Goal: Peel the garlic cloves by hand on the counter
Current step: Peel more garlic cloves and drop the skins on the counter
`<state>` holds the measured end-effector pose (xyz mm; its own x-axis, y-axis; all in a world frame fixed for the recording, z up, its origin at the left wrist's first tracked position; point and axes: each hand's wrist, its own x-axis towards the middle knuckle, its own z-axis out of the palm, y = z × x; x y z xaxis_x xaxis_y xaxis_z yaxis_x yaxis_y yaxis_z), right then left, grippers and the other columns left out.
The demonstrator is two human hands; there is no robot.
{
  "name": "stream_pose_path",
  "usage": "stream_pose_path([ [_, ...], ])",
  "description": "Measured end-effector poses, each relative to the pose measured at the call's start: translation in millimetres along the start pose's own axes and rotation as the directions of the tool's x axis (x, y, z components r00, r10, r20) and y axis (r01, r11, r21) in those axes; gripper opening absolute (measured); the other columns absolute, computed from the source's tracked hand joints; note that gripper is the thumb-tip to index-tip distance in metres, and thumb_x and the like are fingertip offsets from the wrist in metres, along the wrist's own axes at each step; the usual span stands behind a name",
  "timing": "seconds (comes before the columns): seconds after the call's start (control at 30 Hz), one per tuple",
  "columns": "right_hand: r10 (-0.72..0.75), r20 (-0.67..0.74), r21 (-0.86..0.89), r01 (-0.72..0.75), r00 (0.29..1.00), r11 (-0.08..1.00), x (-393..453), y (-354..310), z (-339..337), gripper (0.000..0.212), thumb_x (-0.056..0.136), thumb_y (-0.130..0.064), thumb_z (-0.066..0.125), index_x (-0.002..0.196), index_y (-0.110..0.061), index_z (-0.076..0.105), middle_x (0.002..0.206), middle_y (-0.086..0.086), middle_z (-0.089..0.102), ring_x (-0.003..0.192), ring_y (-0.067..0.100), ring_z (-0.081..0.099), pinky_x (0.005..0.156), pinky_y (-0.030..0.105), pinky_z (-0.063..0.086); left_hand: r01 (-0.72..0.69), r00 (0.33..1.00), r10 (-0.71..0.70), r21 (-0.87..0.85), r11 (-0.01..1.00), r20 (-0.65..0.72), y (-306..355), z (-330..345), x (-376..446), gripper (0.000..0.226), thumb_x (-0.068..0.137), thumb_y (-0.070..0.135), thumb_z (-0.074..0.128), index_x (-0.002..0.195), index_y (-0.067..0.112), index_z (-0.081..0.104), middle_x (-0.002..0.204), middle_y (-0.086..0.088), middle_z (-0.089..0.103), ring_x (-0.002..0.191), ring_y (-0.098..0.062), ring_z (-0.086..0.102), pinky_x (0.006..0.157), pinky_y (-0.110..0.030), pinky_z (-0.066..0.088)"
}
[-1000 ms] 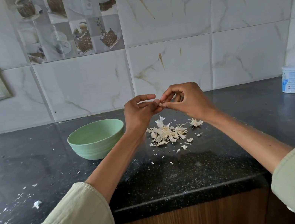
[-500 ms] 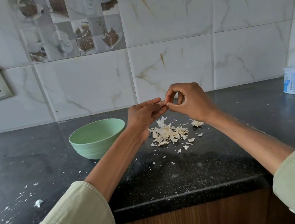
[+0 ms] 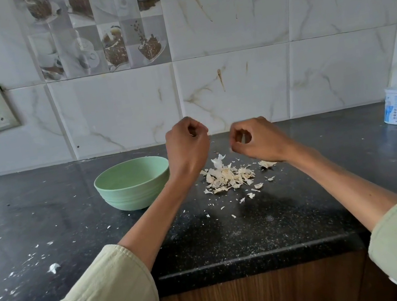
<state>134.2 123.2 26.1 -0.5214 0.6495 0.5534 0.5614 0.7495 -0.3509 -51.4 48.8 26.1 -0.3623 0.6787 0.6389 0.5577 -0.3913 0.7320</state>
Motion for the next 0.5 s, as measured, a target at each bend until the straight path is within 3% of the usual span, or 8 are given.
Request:
stream_pose_path([
  [0.07, 0.076, 0.058, -0.105, -0.07, 0.995, 0.992, -2.0, 4.2, 0.7, 0.034, 0.081, -0.049, 0.057, 0.076, -0.018, 0.07, 0.067, -0.002, 0.071, 0.063, 0.018, 0.067, 0.067, 0.041, 0.057, -0.187, 0.974, 0.221, 0.397, 0.899, -0.041, 6.2, -5.1, -0.4, 0.025, 0.089, 0.01, 0.043, 0.068, 0.012, 0.056, 0.06, 0.0, 0.056, 0.056, -0.026, 0.054, 0.052, -0.034, 0.039],
  [0.13, 0.114, 0.023, -0.143, -0.11, 0.993, 0.984, -1.5, 9.8, 2.1, 0.04, 0.085, -0.048, 0.057, 0.068, -0.013, 0.065, 0.06, 0.004, 0.067, 0.053, 0.019, 0.059, 0.063, 0.037, 0.053, -0.188, 0.964, 0.262, 0.567, 0.802, -0.05, 13.4, -13.8, 1.4, 0.024, 0.084, 0.008, 0.044, 0.06, 0.011, 0.043, 0.055, -0.005, 0.042, 0.049, -0.027, 0.038, 0.05, -0.033, 0.023],
  [0.23, 0.113, -0.013, -0.227, -0.113, 0.994, 0.967, -1.5, 17.0, 1.9, 0.032, 0.092, -0.036, 0.067, 0.067, -0.02, 0.057, 0.057, -0.006, 0.059, 0.056, 0.009, 0.051, 0.061, 0.031, 0.042, -0.056, 0.983, 0.155, 0.632, 0.773, -0.102, 13.5, -30.4, 10.1, 0.016, 0.073, 0.002, 0.046, 0.058, 0.008, 0.04, 0.056, -0.007, 0.037, 0.049, -0.028, 0.029, 0.051, -0.034, 0.018],
  [0.3, 0.109, 0.055, -0.239, -0.093, 0.993, 0.967, -1.2, 23.1, 1.4, 0.023, 0.088, -0.032, 0.072, 0.073, -0.024, 0.057, 0.062, -0.01, 0.06, 0.06, 0.007, 0.052, 0.062, 0.032, 0.043, 0.011, 0.988, 0.092, 0.651, 0.759, -0.125, 8.4, -38.8, 14.5, 0.011, 0.064, 0.001, 0.047, 0.059, 0.008, 0.041, 0.056, -0.007, 0.036, 0.049, -0.025, 0.026, 0.05, -0.034, 0.018],
  [0.4, 0.036, 0.197, -0.081, -0.02, 0.98, 0.997, -0.7, 23.7, 3.8, 0.021, 0.084, -0.023, 0.076, 0.083, -0.03, 0.057, 0.072, -0.012, 0.062, 0.061, 0.003, 0.051, 0.065, 0.029, 0.045, 0.048, 0.996, 0.015, 0.701, 0.712, -0.084, 3.3, -41.0, 16.2, 0.015, 0.063, 0.0, 0.049, 0.059, 0.011, 0.039, 0.059, -0.005, 0.036, 0.052, -0.025, 0.029, 0.052, -0.033, 0.02],
  [0.5, -0.051, 0.255, 0.02, 0.047, 0.966, 0.999, -0.7, 11.4, 7.1, 0.014, 0.091, -0.017, 0.076, 0.097, -0.026, 0.067, 0.088, -0.002, 0.066, 0.068, -0.004, 0.052, 0.065, 0.013, 0.043, 0.032, 0.998, 0.013, 0.736, 0.677, -0.055, 1.9, -38.9, 16.2, 0.024, 0.069, -0.003, 0.051, 0.06, 0.012, 0.035, 0.061, -0.004, 0.036, 0.052, -0.024, 0.029, 0.053, -0.033, 0.018],
])
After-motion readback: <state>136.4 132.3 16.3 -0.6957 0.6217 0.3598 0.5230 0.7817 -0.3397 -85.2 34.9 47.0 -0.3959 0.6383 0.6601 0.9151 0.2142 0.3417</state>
